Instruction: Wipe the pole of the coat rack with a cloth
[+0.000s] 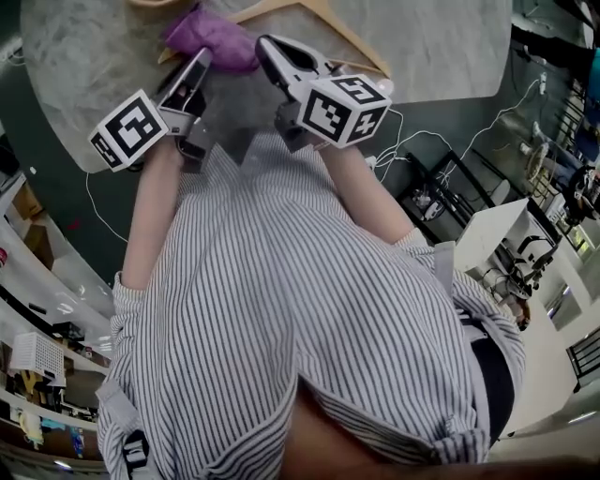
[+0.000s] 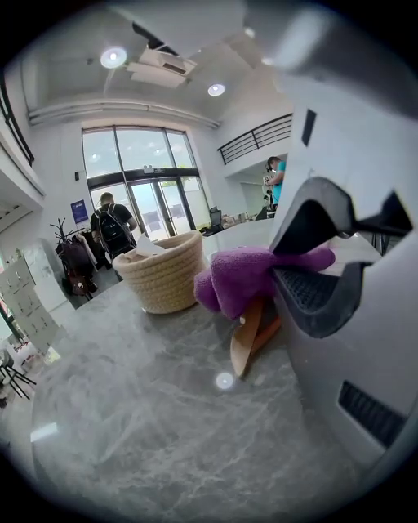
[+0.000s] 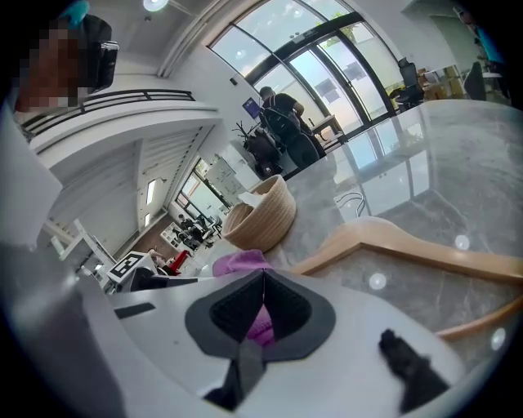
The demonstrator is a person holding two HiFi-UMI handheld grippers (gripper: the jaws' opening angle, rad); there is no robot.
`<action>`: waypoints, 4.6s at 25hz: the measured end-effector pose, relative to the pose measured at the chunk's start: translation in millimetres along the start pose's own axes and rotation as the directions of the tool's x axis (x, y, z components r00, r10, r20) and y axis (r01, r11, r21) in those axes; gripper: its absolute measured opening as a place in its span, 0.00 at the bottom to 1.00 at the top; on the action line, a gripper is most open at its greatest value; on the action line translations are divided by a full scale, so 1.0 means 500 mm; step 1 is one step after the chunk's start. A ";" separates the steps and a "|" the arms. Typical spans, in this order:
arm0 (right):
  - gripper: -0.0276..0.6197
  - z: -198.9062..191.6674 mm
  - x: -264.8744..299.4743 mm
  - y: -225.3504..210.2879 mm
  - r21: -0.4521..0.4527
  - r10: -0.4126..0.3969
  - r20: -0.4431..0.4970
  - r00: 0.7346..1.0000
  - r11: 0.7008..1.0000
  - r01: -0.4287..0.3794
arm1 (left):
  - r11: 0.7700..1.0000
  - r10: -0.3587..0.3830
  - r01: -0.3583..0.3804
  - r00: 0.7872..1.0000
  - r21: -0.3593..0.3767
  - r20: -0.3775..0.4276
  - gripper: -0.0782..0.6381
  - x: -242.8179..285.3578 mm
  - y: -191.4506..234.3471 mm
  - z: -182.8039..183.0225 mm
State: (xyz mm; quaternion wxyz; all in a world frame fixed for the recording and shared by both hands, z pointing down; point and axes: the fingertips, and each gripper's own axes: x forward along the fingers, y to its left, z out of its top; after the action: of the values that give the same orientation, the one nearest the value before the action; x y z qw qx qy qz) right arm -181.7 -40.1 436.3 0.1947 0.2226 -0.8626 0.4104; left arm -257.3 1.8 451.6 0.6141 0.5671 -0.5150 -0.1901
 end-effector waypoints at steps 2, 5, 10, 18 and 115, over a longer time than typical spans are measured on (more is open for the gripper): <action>0.07 -0.001 0.005 0.007 -0.006 0.009 -0.007 1.000 1.000 -0.009 | 1.000 0.004 -0.004 1.000 -0.010 0.014 0.18 -0.011 0.005 0.003; 0.07 0.013 0.005 -0.006 -0.010 0.019 -0.012 1.000 1.000 -0.019 | 1.000 0.008 -0.008 1.000 -0.024 0.025 0.18 0.002 0.002 0.001; 0.07 0.003 0.021 0.015 -0.020 0.030 -0.019 0.999 0.999 -0.031 | 0.998 0.004 -0.002 0.999 -0.068 0.034 0.18 -0.027 0.021 -0.003; 0.07 0.009 0.022 0.013 -0.022 0.032 -0.018 0.999 0.999 -0.033 | 0.997 0.024 -0.021 0.999 -0.071 0.046 0.18 -0.044 0.033 0.004; 0.07 -0.040 -0.296 -0.316 0.269 -0.202 0.130 0.971 0.949 0.162 | 0.949 -0.011 0.203 0.788 0.242 -0.616 0.18 0.299 -0.190 -0.328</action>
State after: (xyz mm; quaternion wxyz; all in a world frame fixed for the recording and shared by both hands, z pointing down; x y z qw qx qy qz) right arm 29.5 -79.7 469.3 0.1333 0.3561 -0.7905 0.4802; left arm -25.5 -65.2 457.8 0.6428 0.7116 -0.2797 0.0461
